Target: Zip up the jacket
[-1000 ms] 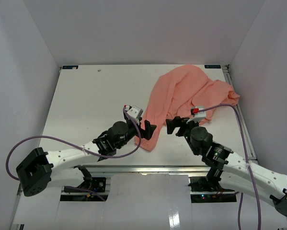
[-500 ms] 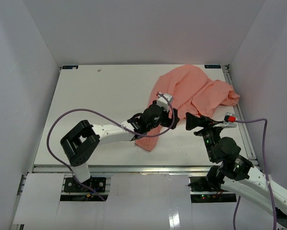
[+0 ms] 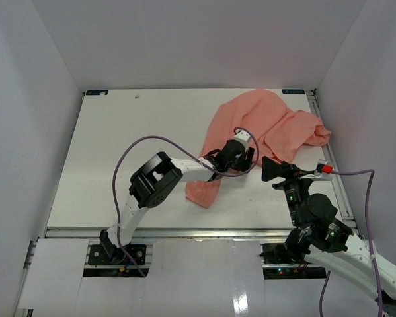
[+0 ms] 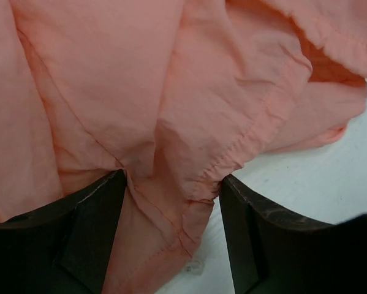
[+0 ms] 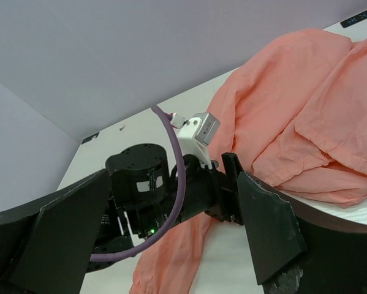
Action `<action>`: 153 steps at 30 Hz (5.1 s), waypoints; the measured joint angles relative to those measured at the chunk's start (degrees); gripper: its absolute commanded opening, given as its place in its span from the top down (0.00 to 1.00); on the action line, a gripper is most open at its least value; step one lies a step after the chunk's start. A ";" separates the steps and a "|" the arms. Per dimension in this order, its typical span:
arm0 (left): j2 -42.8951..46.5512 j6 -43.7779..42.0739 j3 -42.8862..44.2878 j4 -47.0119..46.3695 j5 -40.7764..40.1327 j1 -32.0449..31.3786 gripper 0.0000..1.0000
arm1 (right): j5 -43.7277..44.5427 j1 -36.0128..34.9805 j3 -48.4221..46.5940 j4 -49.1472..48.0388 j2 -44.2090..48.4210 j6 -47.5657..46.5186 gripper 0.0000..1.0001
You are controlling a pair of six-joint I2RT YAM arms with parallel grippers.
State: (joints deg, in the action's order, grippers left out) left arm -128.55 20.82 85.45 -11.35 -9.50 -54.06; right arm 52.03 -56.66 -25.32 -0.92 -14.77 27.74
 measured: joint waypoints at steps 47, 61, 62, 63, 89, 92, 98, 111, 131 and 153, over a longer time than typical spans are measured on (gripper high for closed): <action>45.96 10.30 -41.24 19.79 -14.92 14.62 0.30 | -16.12 26.23 -23.92 3.66 -70.98 4.83 0.17; 50.81 9.85 -42.85 16.88 -15.11 14.63 0.30 | -11.33 20.94 -27.58 7.41 -70.67 7.50 0.20; 50.85 9.82 -42.96 16.88 -15.10 14.64 0.30 | -11.22 20.59 -28.32 7.76 -70.83 7.73 0.20; 50.90 9.78 -43.04 16.84 -15.09 14.64 0.30 | -11.04 20.50 -29.24 8.27 -71.23 8.03 0.20; 51.73 9.38 -43.76 16.44 -14.97 14.62 0.30 | -3.47 22.38 -19.15 10.18 -66.40 10.62 0.66; 51.74 9.31 -43.76 16.44 -14.98 14.64 0.30 | -4.66 23.46 -18.06 9.01 -65.93 9.79 0.91; 51.75 9.18 -43.78 16.41 -15.10 14.63 0.30 | -6.05 28.56 -12.08 8.40 -56.23 9.76 0.91; 51.79 9.02 -43.78 16.01 -14.52 14.62 0.29 | -2.53 36.86 -1.95 13.07 -39.63 13.88 0.42; 51.97 8.59 -43.82 15.91 -14.57 14.62 0.29 | -16.97 27.60 -27.80 12.20 -53.19 -7.48 0.23; 51.93 8.35 -43.82 15.80 -14.75 14.62 0.29 | -15.44 24.30 -33.79 21.03 -78.07 -11.61 0.67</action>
State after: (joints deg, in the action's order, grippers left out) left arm -76.62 29.17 41.63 4.45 -24.25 -39.44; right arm 36.60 -32.37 -59.11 20.11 -92.84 16.14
